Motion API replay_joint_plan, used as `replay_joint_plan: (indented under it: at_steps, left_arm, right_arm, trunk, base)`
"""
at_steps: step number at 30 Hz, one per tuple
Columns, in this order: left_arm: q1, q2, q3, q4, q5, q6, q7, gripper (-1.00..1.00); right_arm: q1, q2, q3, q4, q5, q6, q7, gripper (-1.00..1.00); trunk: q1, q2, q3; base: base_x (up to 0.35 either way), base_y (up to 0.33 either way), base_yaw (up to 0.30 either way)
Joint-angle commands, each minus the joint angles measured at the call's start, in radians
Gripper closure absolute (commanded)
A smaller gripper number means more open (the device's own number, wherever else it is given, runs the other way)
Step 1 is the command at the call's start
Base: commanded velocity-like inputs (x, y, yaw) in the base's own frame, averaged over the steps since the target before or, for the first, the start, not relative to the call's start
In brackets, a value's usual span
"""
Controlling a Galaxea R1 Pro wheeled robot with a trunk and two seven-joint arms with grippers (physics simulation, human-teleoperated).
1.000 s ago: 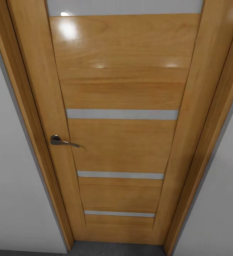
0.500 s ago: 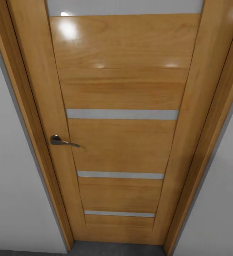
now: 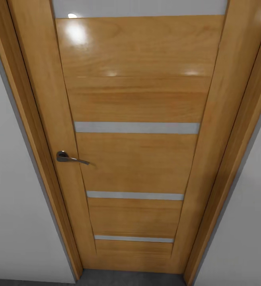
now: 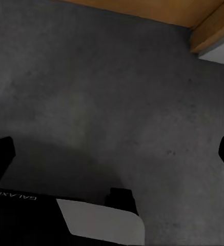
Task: Move the two storage containers from the living room to the garage. In the garage, place one container on the floor and stack the other container on top of it (either order is fine).
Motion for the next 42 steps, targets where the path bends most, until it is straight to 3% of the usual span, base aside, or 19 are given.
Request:
replay_joint_plan:
  at_steps: [1,5,6,8,10,11,16,17,20,22,27,28,32,33,34,39,40,41,42]
  left_arm:
    - [0.0,0.0,0.001,0.0,0.006,-0.001,0.001,-1.0]
    - [0.0,-0.001,0.001,0.0,0.006,-0.001,0.001,-1.0]
    - [0.0,0.0,0.001,-0.001,0.006,-0.001,0.001,-1.0]
    - [0.0,0.0,0.001,-0.001,0.006,-0.001,0.001,-1.0]
    - [0.0,0.0,0.001,-0.001,0.006,-0.001,0.001,-1.0]
    - [0.0,0.0,0.001,0.0,0.006,-0.001,0.001,-1.0]
    - [0.0,0.0,0.001,0.0,0.006,-0.001,0.001,-1.0]
    - [0.0,0.0,0.001,0.0,0.006,-0.001,0.001,-1.0]
    - [0.0,0.0,0.001,0.0,0.006,-0.001,0.001,-1.0]
    - [0.0,-0.001,0.001,0.0,0.006,-0.001,0.001,-1.0]
    - [0.0,-0.003,0.001,0.0,0.006,-0.001,0.001,-1.0]
    - [0.0,-0.003,0.001,0.0,0.006,-0.001,0.001,-1.0]
    - [0.0,-0.003,0.001,0.0,0.006,-0.001,0.001,-1.0]
    - [0.0,-0.003,0.001,0.0,0.006,-0.001,0.001,-1.0]
    - [0.0,-0.003,0.001,0.0,0.006,-0.001,0.001,-1.0]
    - [0.0,-0.003,0.0,0.0,0.005,-0.001,0.001,-1.0]
    - [0.0,-0.003,0.0,0.0,0.005,-0.001,0.001,-1.0]
    - [0.0,-0.003,0.0,0.0,0.004,-0.001,0.001,-1.0]
    - [0.0,-0.003,0.0,0.0,0.004,-0.001,0.001,-1.0]
  right_arm:
    - [0.0,0.0,0.003,-0.014,0.009,0.011,0.002,-1.0]
    - [0.0,0.003,0.056,-0.104,0.008,0.063,0.003,-1.0]
    - [0.0,0.014,0.145,-0.168,0.009,0.072,0.0,-1.0]
    - [0.0,0.027,0.195,-0.208,0.011,0.089,-0.004,-1.0]
    - [0.0,0.036,0.215,-0.229,0.012,0.105,-0.006,-1.0]
    - [0.0,0.053,0.23,-0.259,0.013,0.129,-0.008,-1.0]
    - [0.0,0.075,0.237,-0.338,0.014,0.167,-0.01,-1.0]
    - [-0.001,0.083,0.242,-0.429,0.041,0.177,-0.013,-1.0]
    - [-0.012,0.102,0.242,-0.451,0.088,0.181,-0.012,-1.0]
    - [-0.071,0.12,0.241,-0.459,0.139,0.208,-0.01,-1.0]
    - [-0.189,0.12,0.242,-0.46,0.157,0.298,-0.004,-1.0]
    - [-0.247,0.12,0.242,-0.459,0.158,0.334,0.0,-1.0]
    - [-0.391,0.12,0.243,-0.455,0.139,0.381,0.004,-1.0]
    - [-0.445,0.12,0.25,-0.454,0.11,0.414,0.014,-1.0]
    - [-0.453,0.12,0.256,-0.454,0.101,0.42,0.018,-1.0]
    - [-0.483,0.12,0.35,-0.463,0.038,0.434,0.069,-1.0]
    - [-0.494,0.12,0.382,-0.465,0.032,0.431,0.082,-1.0]
    - [-0.558,0.12,0.469,-0.462,0.022,0.379,0.107,-1.0]
    - [-0.574,0.12,0.483,-0.459,0.021,0.355,0.111,-1.0]
  trunk:
    - [0.0,-0.001,-0.001]
    - [0.0,-0.001,-0.001]
    - [0.0,-0.001,-0.001]
    - [0.0,-0.001,-0.001]
    - [0.0,-0.001,-0.001]
    - [0.0,-0.001,-0.001]
    - [0.0,-0.001,-0.001]
    - [0.0,-0.001,-0.001]
    - [0.0,-0.001,-0.001]
    - [0.0,-0.001,-0.001]
    - [0.0,-0.001,-0.001]
    - [0.0,-0.001,-0.001]
    - [0.0,-0.001,-0.001]
    - [0.0,-0.001,-0.001]
    - [0.0,-0.001,-0.001]
    - [0.0,-0.001,-0.001]
    - [0.0,-0.001,-0.001]
    - [0.0,-0.001,-0.001]
    - [0.0,-0.001,-0.001]
  base:
    - [0.0,0.0,0.0]
    - [0.0,0.0,0.0]
    - [0.0,0.0,0.0]
    - [0.0,0.0,0.0]
    - [0.0,0.0,0.0]
    - [0.0,0.0,0.0]
    - [0.0,0.0,0.0]
    - [0.0,0.0,0.0]
    - [0.0,0.0,0.0]
    - [0.0,0.0,0.0]
    - [0.0,0.0,0.0]
    - [0.0,0.0,0.0]
    - [0.0,0.0,0.0]
    - [0.0,0.0,0.0]
    - [0.0,0.0,0.0]
    - [0.0,0.0,0.0]
    - [0.0,0.0,0.0]
    - [0.0,0.0,0.0]
    - [0.0,0.0,0.0]
